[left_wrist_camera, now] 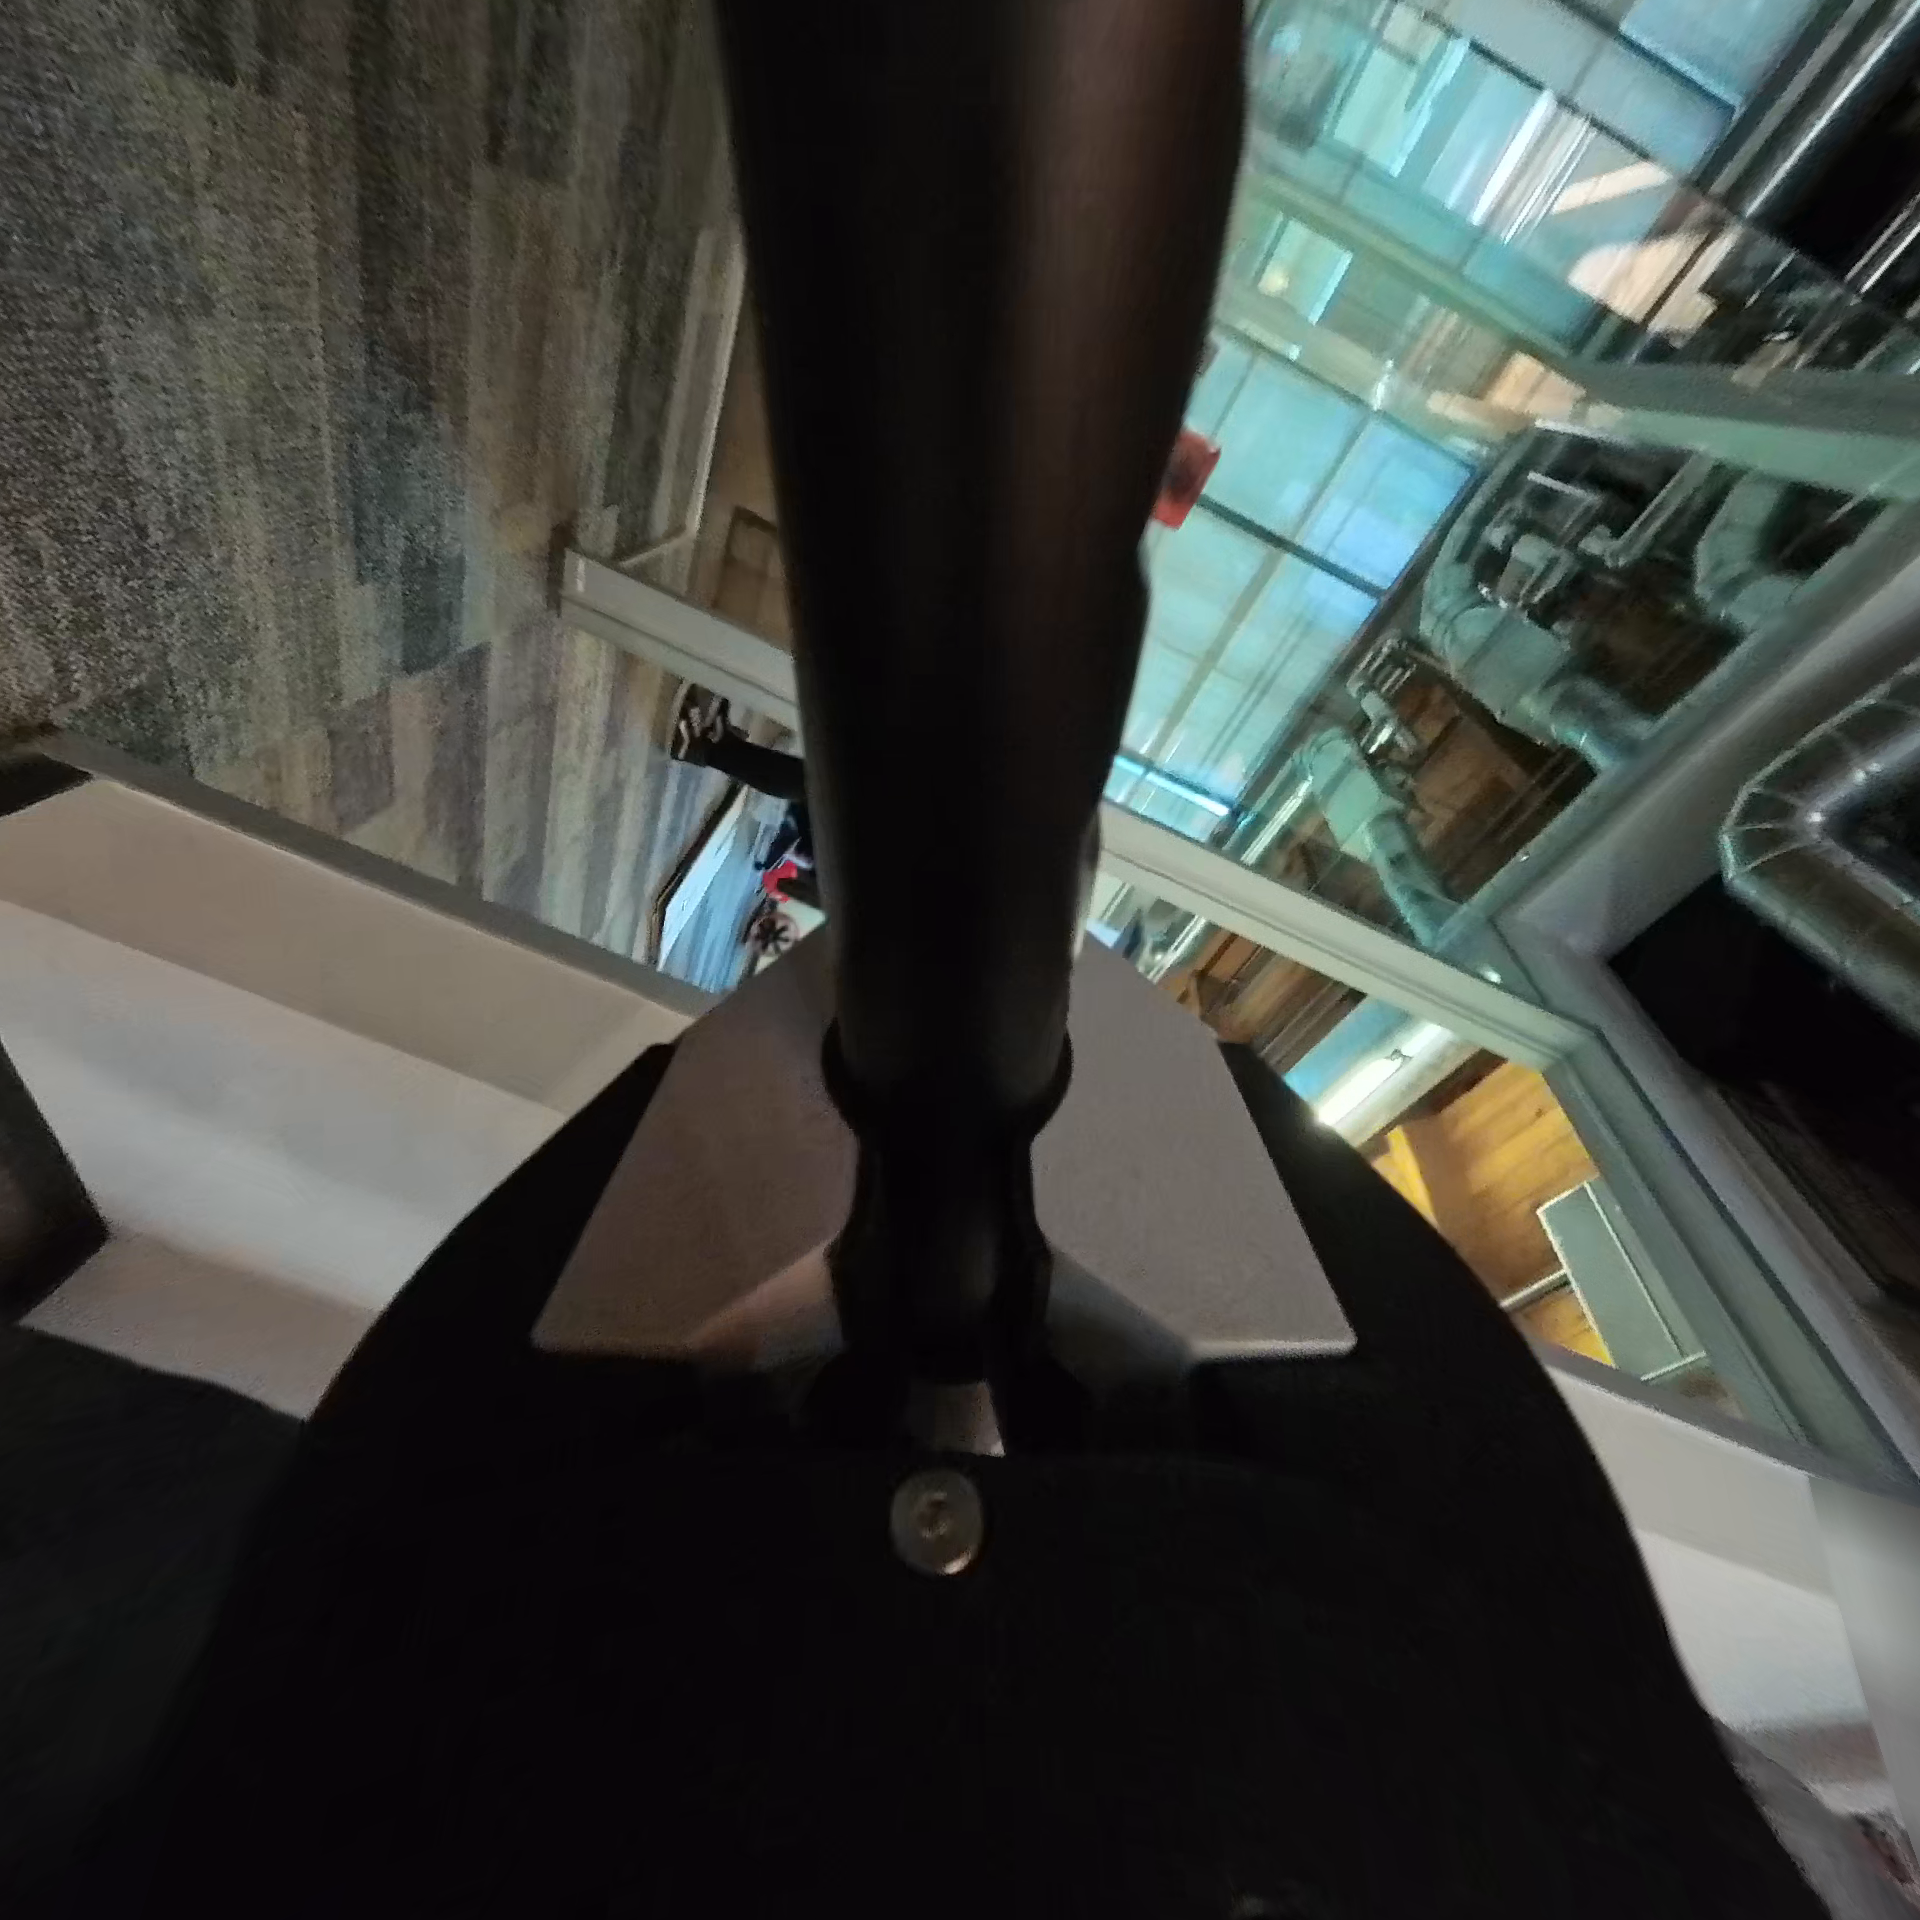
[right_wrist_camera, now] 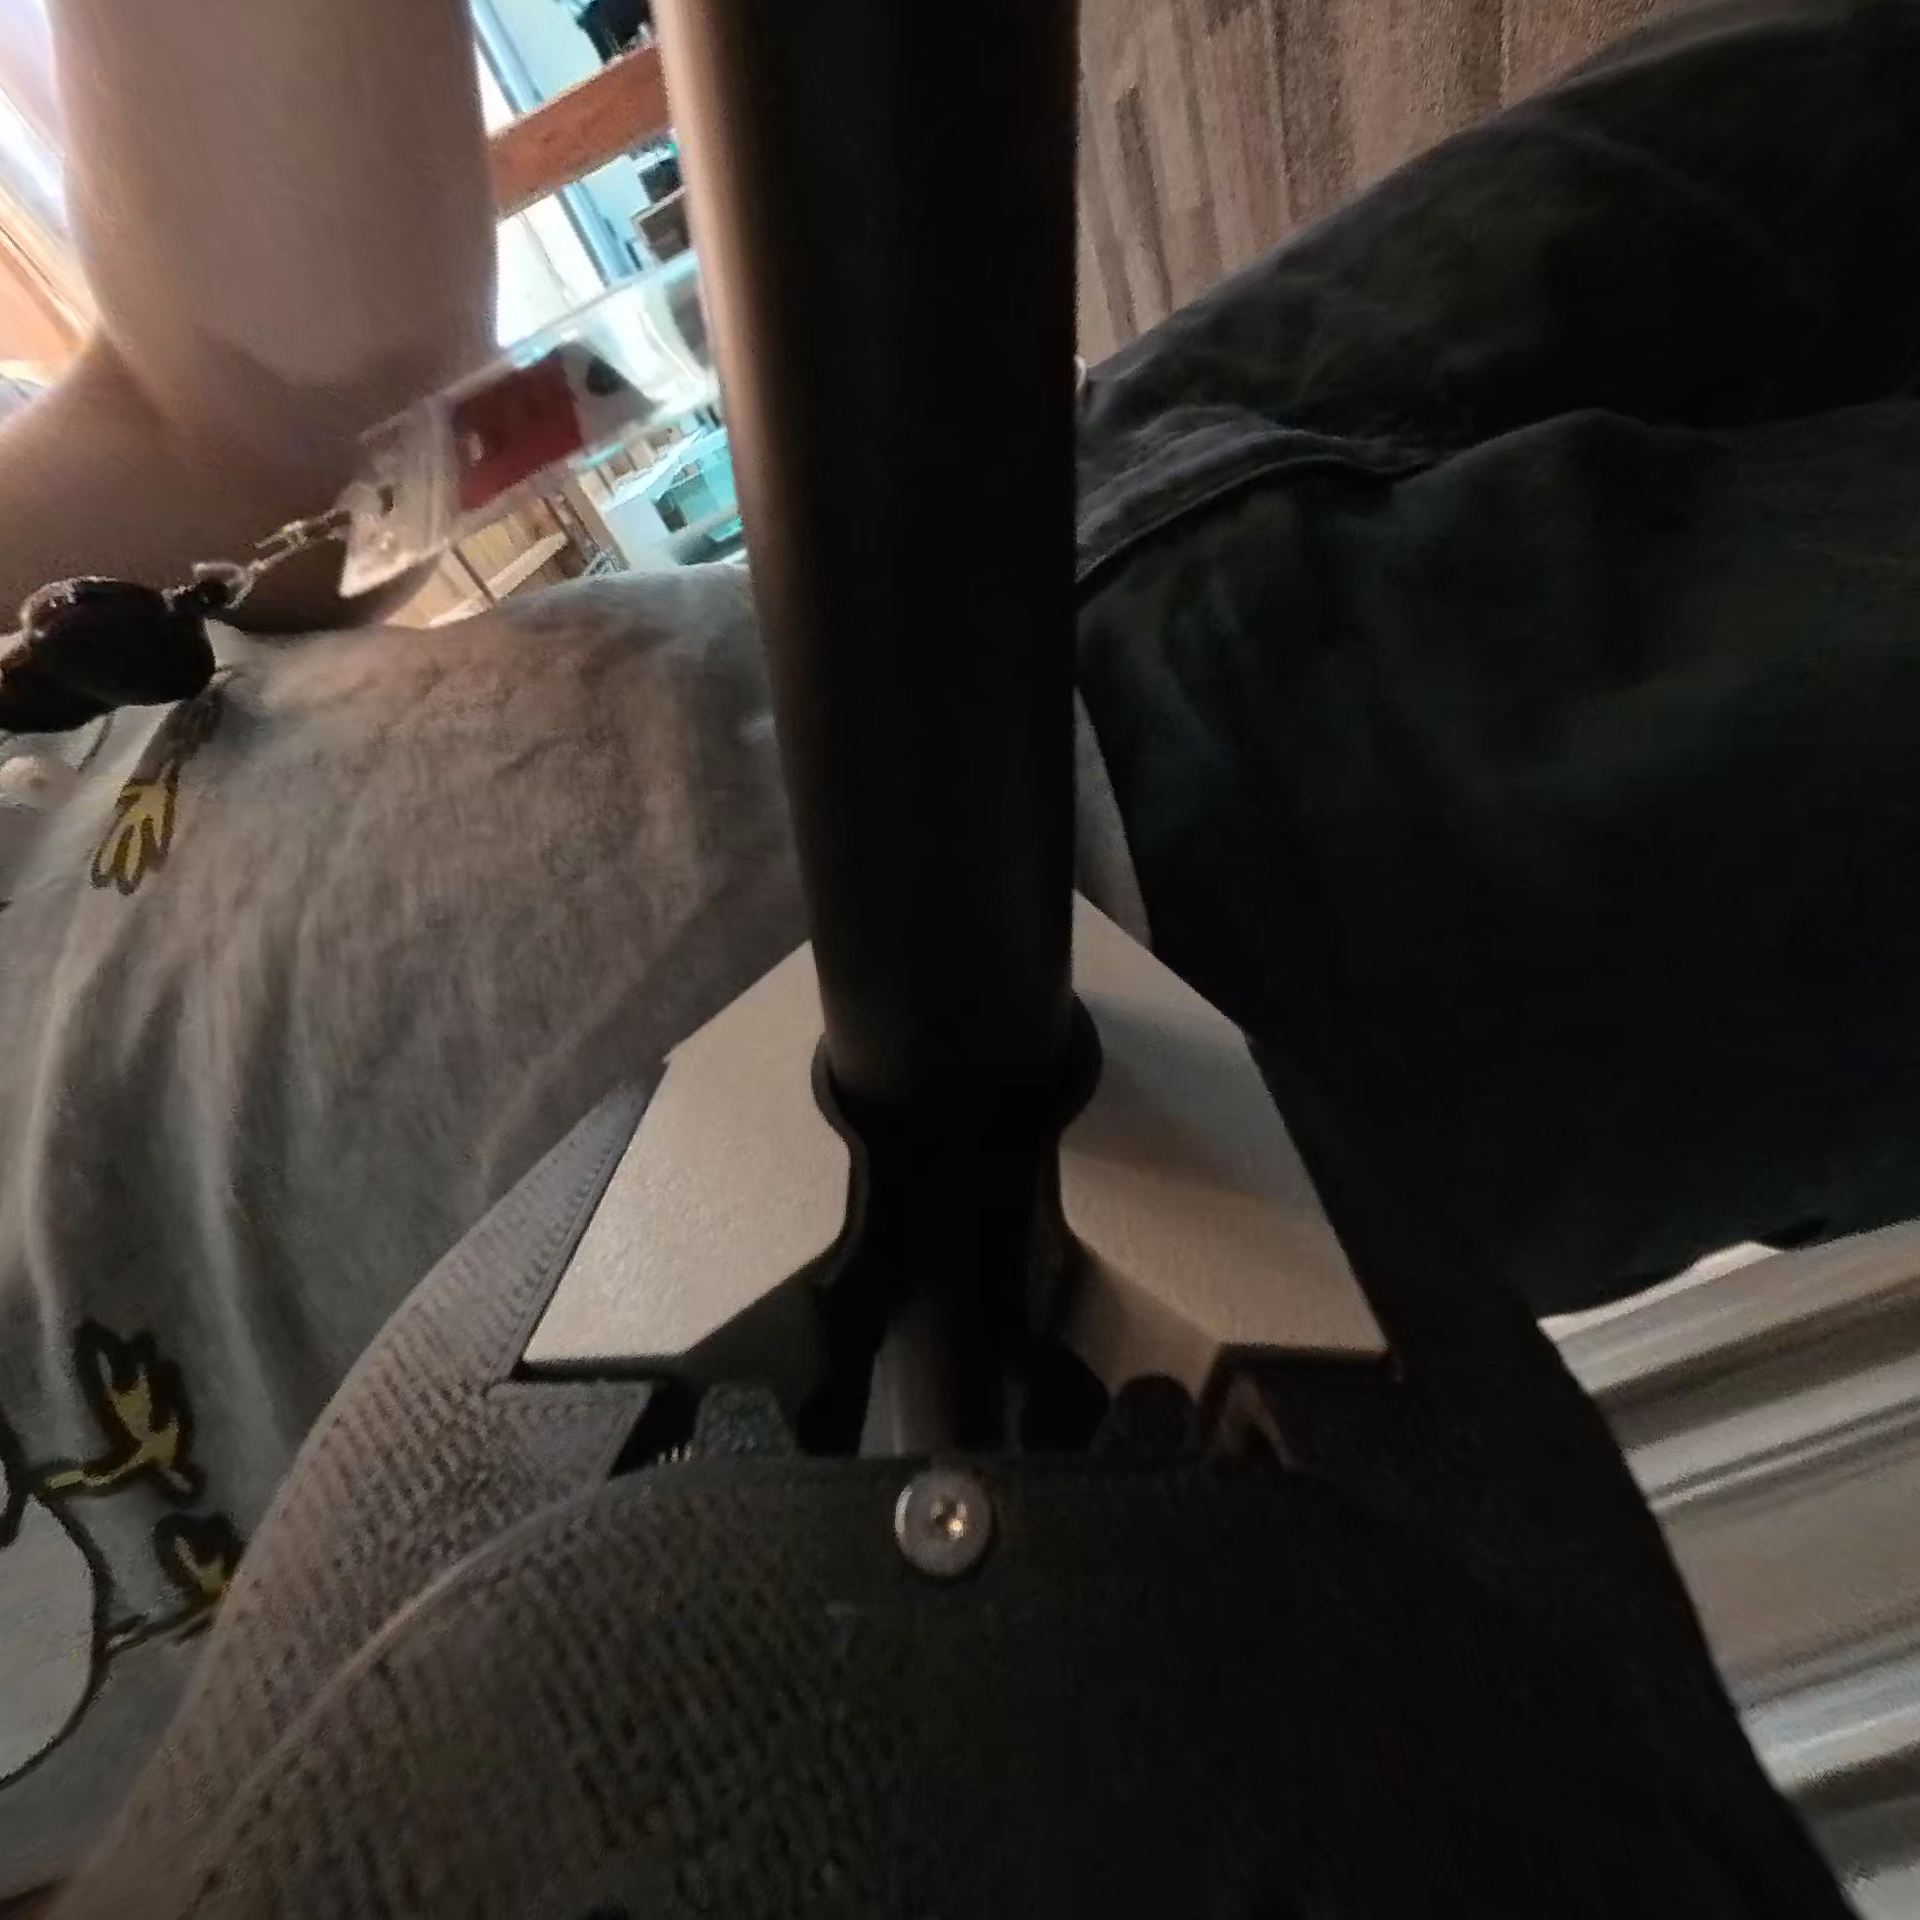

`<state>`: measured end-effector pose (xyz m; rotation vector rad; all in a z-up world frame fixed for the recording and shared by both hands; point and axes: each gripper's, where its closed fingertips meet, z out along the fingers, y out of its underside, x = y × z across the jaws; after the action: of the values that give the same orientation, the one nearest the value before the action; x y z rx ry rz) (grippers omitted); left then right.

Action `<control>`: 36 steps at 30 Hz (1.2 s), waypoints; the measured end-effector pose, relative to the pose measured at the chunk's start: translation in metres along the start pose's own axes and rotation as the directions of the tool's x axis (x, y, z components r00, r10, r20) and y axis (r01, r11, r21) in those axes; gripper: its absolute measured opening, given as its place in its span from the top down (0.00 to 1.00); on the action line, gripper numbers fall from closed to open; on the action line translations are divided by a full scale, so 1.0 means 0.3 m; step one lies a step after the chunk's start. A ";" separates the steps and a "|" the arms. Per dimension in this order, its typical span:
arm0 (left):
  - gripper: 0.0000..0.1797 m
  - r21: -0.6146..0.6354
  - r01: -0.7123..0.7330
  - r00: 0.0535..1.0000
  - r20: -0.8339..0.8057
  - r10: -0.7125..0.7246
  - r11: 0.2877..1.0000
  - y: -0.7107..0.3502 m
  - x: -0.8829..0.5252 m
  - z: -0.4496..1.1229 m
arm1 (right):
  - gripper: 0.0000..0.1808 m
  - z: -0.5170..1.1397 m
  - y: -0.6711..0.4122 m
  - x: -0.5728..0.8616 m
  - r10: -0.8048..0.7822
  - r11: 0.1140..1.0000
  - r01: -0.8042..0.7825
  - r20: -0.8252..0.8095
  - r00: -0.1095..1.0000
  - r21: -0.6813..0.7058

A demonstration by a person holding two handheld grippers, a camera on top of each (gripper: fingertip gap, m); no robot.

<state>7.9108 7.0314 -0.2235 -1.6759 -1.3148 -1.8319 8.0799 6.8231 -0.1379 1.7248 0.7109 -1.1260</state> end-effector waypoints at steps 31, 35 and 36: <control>0.92 -0.064 -0.017 0.999 0.033 0.020 0.998 -0.055 -0.018 0.014 | 0.86 0.026 -0.072 0.028 -0.008 0.999 0.009 -0.030 1.000 0.036; 0.92 -0.061 -0.031 0.998 0.046 0.034 0.998 -0.098 -0.005 0.022 | 0.86 0.031 -0.116 0.015 -0.012 0.999 0.013 -0.009 1.000 0.053; 0.92 -0.055 -0.034 0.998 0.047 0.036 0.998 -0.112 0.000 0.027 | 0.86 0.027 -0.129 0.012 -0.014 0.998 0.015 -0.009 1.000 0.062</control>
<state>7.8904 7.0553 -0.2379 -1.7691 -1.2575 -1.8337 8.0462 6.8312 -0.1574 1.7800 0.7010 -1.1627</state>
